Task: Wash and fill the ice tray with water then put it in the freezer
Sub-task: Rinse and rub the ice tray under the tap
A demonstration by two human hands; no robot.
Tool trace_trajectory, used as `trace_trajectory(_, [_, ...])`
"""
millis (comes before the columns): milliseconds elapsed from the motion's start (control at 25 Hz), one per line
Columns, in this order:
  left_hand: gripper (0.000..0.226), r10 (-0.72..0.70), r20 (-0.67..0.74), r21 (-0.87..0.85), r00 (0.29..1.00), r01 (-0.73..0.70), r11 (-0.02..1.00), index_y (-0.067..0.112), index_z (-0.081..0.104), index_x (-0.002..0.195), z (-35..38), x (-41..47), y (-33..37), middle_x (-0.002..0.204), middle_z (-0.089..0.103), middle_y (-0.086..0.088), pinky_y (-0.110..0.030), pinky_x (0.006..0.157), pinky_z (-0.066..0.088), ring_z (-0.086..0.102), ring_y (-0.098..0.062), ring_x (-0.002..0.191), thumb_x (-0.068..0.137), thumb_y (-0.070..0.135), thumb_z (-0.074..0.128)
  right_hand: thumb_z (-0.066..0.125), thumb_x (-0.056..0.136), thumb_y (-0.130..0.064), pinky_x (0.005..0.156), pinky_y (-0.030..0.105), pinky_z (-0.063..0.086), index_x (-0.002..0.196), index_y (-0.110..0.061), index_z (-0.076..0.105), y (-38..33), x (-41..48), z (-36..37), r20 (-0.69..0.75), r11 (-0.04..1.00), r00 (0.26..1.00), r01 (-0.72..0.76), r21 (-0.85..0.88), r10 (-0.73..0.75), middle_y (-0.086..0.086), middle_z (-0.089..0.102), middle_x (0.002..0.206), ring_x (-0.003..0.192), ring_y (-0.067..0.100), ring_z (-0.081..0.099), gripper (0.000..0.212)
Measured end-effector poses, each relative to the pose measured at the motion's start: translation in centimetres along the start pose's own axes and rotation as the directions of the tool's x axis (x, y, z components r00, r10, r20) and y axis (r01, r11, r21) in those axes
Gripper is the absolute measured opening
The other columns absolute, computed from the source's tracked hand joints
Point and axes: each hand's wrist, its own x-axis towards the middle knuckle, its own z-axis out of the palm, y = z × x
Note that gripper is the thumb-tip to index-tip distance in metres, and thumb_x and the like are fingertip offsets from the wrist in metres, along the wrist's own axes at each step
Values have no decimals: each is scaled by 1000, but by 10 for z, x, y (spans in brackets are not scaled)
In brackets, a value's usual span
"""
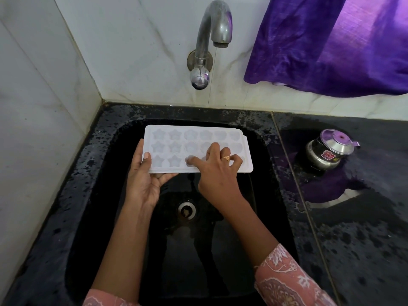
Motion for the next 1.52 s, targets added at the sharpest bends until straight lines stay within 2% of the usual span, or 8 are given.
trace_trajectory(320, [40, -29, -10, -33, 1000, 28, 999, 25, 39, 140, -1, 2, -4, 112, 60, 3, -44, 62, 59, 62, -21, 97, 101, 15, 36, 47, 83, -5, 94, 42, 9, 124, -34, 50, 3, -3, -4, 22, 1000, 999, -26, 1, 26, 6, 30, 118, 112, 27, 26, 50])
trace_trajectory(520, [41, -26, 3, -45, 1000, 26, 999, 25, 39, 140, 1, 3, -5, 110, 61, 4, -43, 61, 59, 64, -20, 94, 101, 15, 37, 44, 75, 3, 91, 39, 9, 122, -28, 49, -7, 0, -14, -67, 1000, 997, 25, 18, -24, 6, 31, 114, 108, 25, 28, 57])
trace_trajectory(760, [41, -34, 6, -46, 999, 34, 998, 27, 39, 140, 2, 1, -9, 110, 61, 3, -39, 56, 59, 66, -20, 90, 101, 15, 36, 47, 85, -9, 100, 45, 17, 128, -32, 50, -17, 7, -6, 78, 997, 994, 72, 2, -72, 8, 29, 125, 118, 31, 27, 48])
trace_trajectory(1000, [41, -24, 4, -54, 1000, 24, 998, 27, 39, 140, -2, 4, -8, 110, 61, 2, -41, 58, 59, 70, -19, 85, 101, 16, 36, 46, 86, -5, 100, 45, 17, 127, -39, 50, -15, 11, -1, 97, 996, 992, 85, 26, -87, 7, 32, 121, 117, 30, 28, 53])
trace_trajectory(1200, [40, -27, 3, -49, 1000, 28, 998, 27, 39, 140, -3, 5, -8, 111, 61, 2, -40, 57, 59, 70, -18, 83, 101, 16, 36, 47, 87, -8, 101, 48, 13, 125, -37, 51, -14, 14, -2, 78, 991, 990, 122, -51, -118, 9, 30, 126, 120, 32, 26, 48])
trace_trajectory(1320, [41, -33, -4, -66, 999, 32, 997, 27, 39, 140, -3, 4, -9, 112, 61, 1, -40, 57, 58, 68, -21, 90, 101, 16, 36, 48, 88, -11, 102, 49, 13, 124, -32, 53, -17, 16, -4, 70, 984, 987, 148, -98, -141, 10, 28, 130, 123, 33, 24, 42])
trace_trajectory(1520, [42, -22, 9, -62, 1000, 23, 998, 25, 38, 142, -2, 4, -7, 115, 60, 0, -41, 59, 59, 65, -23, 97, 101, 16, 35, 50, 87, -12, 102, 48, 12, 126, -32, 53, -19, 18, -4, 80, 985, 986, 155, -73, -149, 9, 28, 131, 124, 32, 23, 43])
